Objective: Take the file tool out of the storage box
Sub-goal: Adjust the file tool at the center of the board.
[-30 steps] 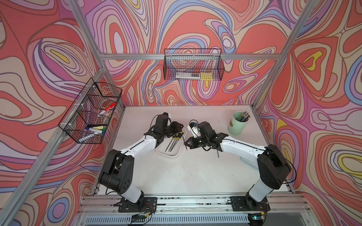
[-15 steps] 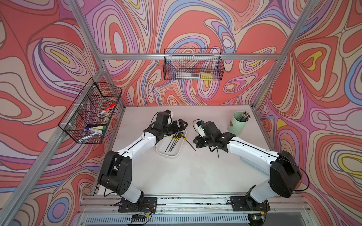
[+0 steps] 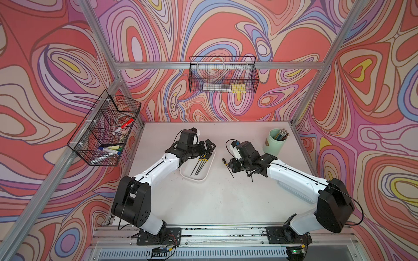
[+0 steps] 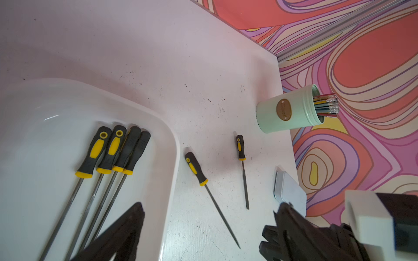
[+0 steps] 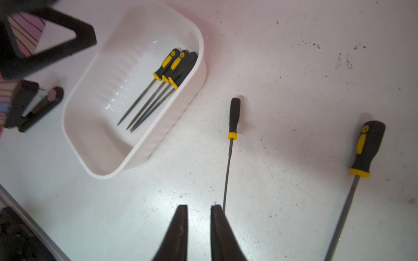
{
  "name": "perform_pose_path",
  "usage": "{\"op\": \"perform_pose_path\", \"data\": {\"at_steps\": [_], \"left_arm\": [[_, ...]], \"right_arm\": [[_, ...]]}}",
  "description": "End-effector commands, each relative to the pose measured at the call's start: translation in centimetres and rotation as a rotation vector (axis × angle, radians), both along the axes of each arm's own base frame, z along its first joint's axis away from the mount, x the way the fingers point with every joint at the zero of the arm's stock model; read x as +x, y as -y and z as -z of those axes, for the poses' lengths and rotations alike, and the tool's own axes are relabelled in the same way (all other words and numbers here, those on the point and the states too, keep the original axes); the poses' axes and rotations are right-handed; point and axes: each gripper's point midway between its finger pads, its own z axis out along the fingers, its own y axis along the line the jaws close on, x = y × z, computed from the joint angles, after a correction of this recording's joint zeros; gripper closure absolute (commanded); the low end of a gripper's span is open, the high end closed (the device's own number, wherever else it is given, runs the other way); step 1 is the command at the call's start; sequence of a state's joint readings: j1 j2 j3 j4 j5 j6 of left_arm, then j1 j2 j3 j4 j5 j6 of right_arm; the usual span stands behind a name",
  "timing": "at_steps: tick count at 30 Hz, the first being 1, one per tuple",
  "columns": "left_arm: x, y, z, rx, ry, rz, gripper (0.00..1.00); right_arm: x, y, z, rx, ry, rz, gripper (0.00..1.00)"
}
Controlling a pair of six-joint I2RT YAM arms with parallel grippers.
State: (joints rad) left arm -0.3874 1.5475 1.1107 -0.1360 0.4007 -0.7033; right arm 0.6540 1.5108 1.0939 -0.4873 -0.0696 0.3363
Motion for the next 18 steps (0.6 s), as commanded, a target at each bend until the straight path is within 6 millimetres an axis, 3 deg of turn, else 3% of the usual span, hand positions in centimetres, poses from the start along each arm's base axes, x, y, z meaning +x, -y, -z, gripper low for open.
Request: {"op": "perform_pose_path", "data": {"at_steps": [1, 9, 18], "left_arm": [[-0.3, -0.3, 0.7, 0.035, -0.009, 0.006, 0.08], [-0.7, -0.7, 0.9, 0.06, -0.014, 0.008, 0.1], [-1.4, -1.3, 1.2, 0.094, -0.016, 0.008, 0.12]], "right_arm": [[0.0, 0.4, 2.7, -0.082, -0.039, -0.026, 0.7], [1.0, 1.5, 5.4, -0.192, -0.057, 0.012, 0.71], [0.8, 5.1, 7.7, -0.357, -0.103, 0.139, 0.77]]}}
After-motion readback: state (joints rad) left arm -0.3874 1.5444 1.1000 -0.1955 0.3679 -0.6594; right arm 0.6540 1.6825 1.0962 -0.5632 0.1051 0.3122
